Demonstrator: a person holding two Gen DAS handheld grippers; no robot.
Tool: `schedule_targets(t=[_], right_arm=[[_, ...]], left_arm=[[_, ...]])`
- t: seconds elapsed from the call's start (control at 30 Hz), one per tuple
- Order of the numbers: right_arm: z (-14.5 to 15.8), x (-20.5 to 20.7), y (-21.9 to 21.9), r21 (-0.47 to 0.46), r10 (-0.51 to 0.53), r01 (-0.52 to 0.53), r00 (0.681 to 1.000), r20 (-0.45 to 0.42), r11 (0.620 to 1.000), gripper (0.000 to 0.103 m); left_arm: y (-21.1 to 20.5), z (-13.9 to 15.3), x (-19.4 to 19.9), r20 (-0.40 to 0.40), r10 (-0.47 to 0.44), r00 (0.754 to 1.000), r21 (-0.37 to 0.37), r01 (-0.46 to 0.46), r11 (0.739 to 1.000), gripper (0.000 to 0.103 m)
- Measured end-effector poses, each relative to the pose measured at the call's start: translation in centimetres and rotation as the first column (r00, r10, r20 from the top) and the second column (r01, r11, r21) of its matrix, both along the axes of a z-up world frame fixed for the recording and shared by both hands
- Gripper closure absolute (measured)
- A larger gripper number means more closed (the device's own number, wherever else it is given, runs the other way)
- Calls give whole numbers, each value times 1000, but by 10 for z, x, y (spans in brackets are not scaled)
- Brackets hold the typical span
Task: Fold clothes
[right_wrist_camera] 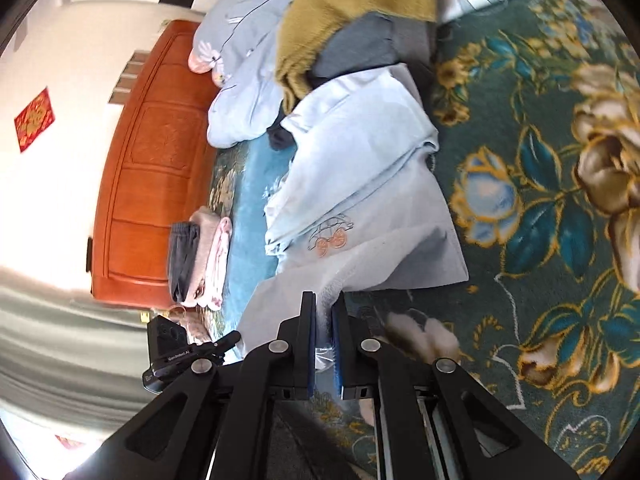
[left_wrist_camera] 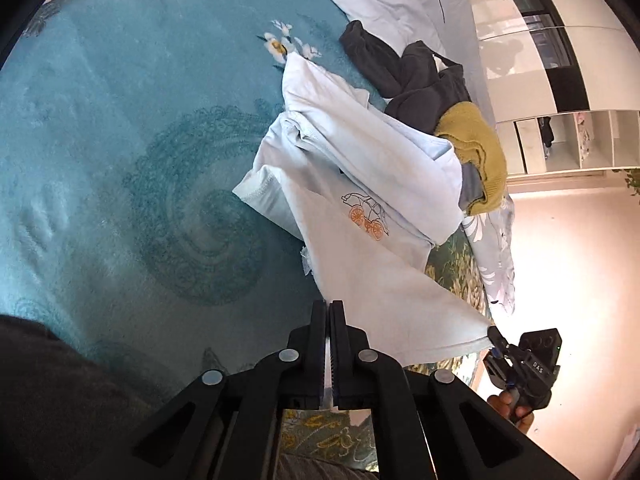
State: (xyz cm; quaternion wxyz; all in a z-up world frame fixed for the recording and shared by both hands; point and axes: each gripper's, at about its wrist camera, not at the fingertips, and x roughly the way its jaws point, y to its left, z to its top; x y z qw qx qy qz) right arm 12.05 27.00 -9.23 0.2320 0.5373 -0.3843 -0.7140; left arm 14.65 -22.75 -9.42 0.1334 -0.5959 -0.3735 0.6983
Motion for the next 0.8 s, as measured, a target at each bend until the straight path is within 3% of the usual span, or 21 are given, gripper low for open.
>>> schedule_targets(t=[0.2, 0.33, 0.47, 0.63, 0.8], right_arm=[[10, 41, -11, -20, 45, -44, 997, 63, 999, 96], [5, 55, -6, -18, 40, -39, 994, 103, 999, 96], [-7, 11, -4, -79, -32, 38, 997, 77, 996, 96], [-24, -73, -4, -83, -117, 125, 989, 95, 989, 96], [-32, -142, -9, -66, -179, 186, 979, 98, 980, 96]], left_arm=[[-9, 41, 23, -4, -15, 1000, -39, 15, 999, 101], [-12, 41, 15, 16, -27, 1000, -49, 28, 998, 101], [-18, 22, -30, 44, 23, 999, -12, -22, 1000, 101], [-30, -10, -108, 120, 179, 976, 107, -192, 975, 101], [-11, -12, -171, 124, 169, 978, -4, -170, 986, 101]])
